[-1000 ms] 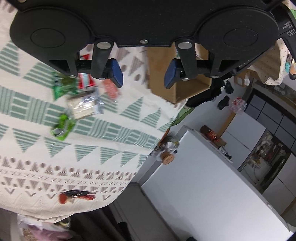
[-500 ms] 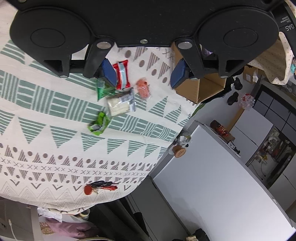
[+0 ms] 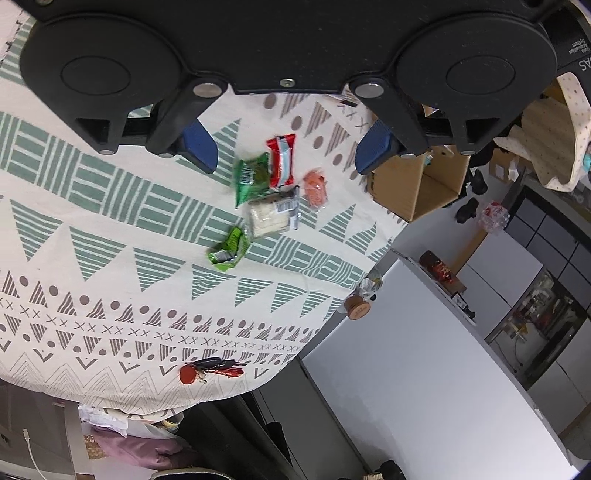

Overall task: Organize snacks
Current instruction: 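Move both open tools back from the box to the snack pile, then grasp the silver-wrapped bar with the left tool while the right tool grasps the green packet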

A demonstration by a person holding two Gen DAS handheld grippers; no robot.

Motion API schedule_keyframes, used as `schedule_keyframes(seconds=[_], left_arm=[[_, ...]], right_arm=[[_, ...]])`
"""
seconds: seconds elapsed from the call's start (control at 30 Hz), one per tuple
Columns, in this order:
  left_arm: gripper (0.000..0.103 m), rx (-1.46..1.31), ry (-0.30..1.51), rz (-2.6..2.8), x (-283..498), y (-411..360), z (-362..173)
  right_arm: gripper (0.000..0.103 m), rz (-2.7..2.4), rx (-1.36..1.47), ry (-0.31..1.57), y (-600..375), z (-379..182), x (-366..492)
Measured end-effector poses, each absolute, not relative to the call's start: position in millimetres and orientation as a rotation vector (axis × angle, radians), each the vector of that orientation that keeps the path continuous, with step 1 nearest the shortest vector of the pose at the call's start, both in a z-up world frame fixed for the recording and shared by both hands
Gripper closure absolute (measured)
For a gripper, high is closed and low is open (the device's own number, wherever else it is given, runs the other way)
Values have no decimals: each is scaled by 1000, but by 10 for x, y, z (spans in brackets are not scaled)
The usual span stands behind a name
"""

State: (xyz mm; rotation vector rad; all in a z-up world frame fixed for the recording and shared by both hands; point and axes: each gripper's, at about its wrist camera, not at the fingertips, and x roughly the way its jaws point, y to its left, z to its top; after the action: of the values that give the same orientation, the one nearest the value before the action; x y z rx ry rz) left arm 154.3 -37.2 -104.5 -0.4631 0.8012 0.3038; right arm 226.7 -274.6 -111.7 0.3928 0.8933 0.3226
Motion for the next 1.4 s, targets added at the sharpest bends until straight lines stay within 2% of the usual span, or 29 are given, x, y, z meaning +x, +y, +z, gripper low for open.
schedule_keyframes(seconds=[0.1,0.43,0.67,0.93,1.17,1.3,1.4], left_arm=[[15,-461,797,294,1534,-444,-1098],[16,-461,815,300,1571,-554,-1356],[20,-468,853,309,1638,-626,-1542],[45,-482,921,332,1768,-647,-1812],[53,-486,944,364,1903,-618,-1975],[71,-515,975,357,1991,-601,-2063],[71,-496,970,371,2035,-616,-2094]], right_arm=[[17,320,389,888,-2808,-1185,2266],[17,292,459,893,-2943,-1459,2302],[18,289,497,926,-2976,-1614,2403],[19,328,514,953,-2935,-1716,2512],[19,343,519,989,-2911,-1846,2646],[20,335,527,1006,-2931,-1939,2740],[24,327,535,1028,-2936,-2031,2807]])
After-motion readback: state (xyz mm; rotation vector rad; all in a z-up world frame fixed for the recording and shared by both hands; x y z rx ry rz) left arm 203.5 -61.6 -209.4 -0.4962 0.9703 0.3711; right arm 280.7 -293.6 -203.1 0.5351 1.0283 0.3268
